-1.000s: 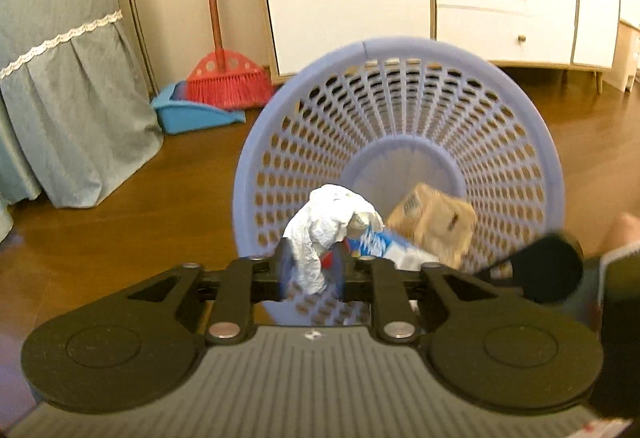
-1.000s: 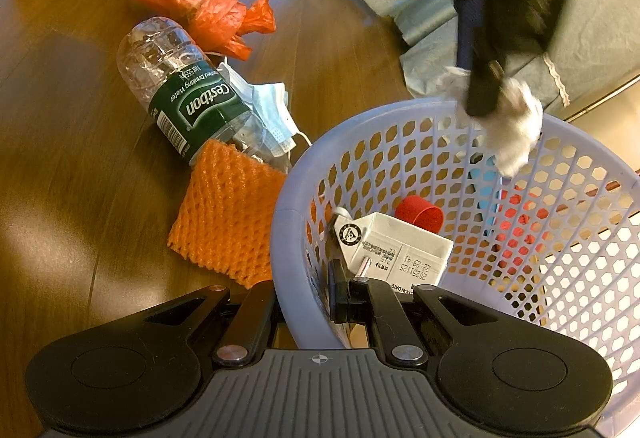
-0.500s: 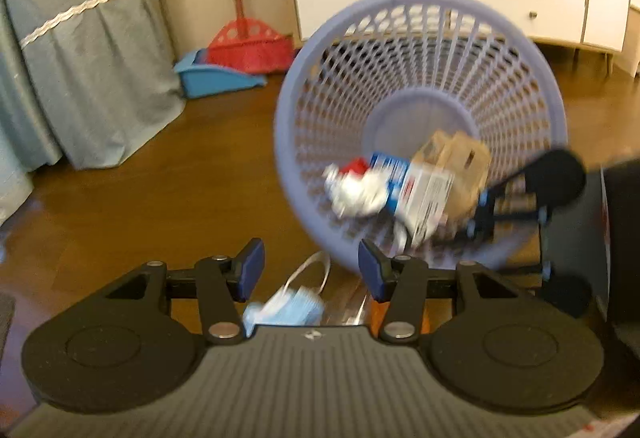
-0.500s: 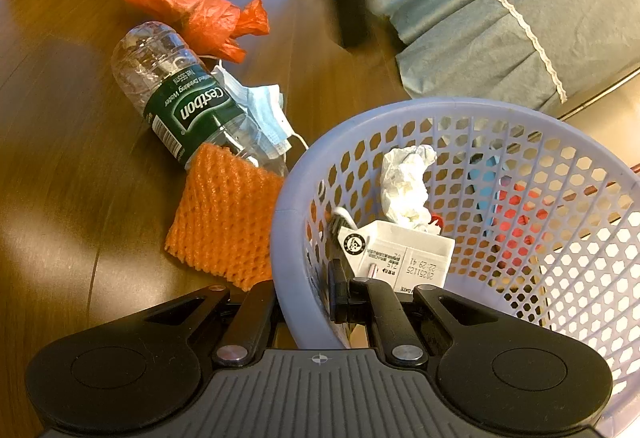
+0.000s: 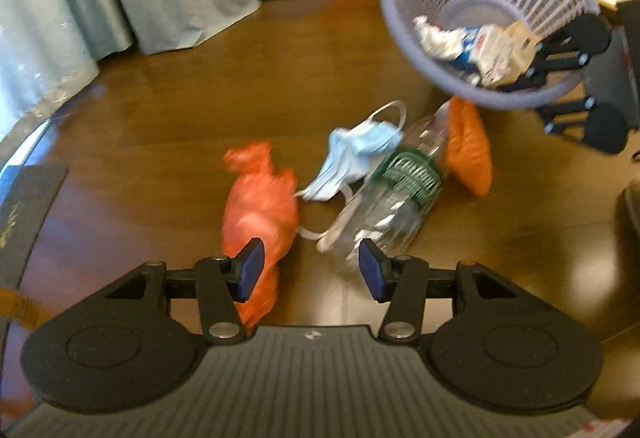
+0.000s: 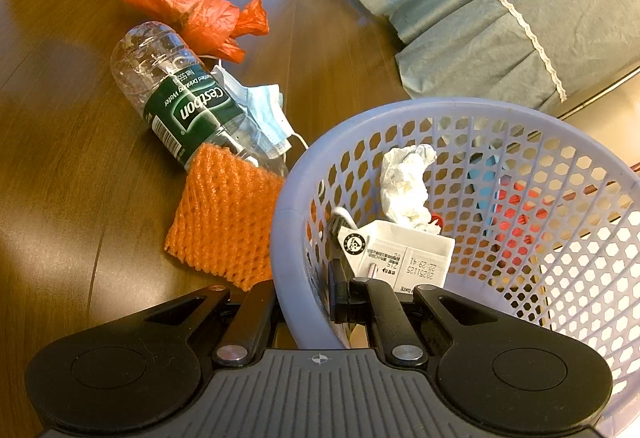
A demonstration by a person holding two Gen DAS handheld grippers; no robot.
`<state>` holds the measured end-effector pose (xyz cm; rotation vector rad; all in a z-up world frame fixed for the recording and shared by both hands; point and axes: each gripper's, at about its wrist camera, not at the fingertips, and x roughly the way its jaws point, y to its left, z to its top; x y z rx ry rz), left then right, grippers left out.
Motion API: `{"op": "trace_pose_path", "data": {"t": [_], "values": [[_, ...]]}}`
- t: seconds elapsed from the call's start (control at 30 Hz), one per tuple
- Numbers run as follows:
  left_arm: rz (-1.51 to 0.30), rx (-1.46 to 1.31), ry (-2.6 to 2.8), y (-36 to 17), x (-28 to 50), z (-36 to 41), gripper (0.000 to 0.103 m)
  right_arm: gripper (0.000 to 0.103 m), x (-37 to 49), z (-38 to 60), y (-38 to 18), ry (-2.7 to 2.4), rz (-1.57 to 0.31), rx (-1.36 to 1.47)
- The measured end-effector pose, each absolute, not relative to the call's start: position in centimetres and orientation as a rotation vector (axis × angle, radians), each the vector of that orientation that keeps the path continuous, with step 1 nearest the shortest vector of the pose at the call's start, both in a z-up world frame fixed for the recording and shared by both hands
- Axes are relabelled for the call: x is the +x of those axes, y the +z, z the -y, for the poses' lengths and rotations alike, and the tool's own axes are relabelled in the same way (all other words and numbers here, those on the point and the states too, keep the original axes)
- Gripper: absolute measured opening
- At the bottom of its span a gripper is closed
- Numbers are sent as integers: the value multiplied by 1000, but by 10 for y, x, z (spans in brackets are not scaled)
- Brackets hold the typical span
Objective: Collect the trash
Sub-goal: 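Move the left tool to the orange plastic bag and grasp it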
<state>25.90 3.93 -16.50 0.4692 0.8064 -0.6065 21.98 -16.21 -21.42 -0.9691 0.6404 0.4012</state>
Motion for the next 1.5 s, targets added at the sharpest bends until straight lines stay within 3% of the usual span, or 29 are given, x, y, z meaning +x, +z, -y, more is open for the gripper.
{"op": "trace_pose_path", "data": {"t": [0.73,1.13,1.27,1.5], "values": [[-830,556,-527,-202,286,-58,48,4,219,164,-216,407,-638,-975],[-825,578,-540,-213,305,-43,56,4,218,164,-217,409,-638,-978],[-823,575,-540,-215,309,-38,64,4,218,164,-217,410,-638,-979],[-826,552,-522,-217,322,-34,64,4,218,164,-217,410,-638,-979]]}}
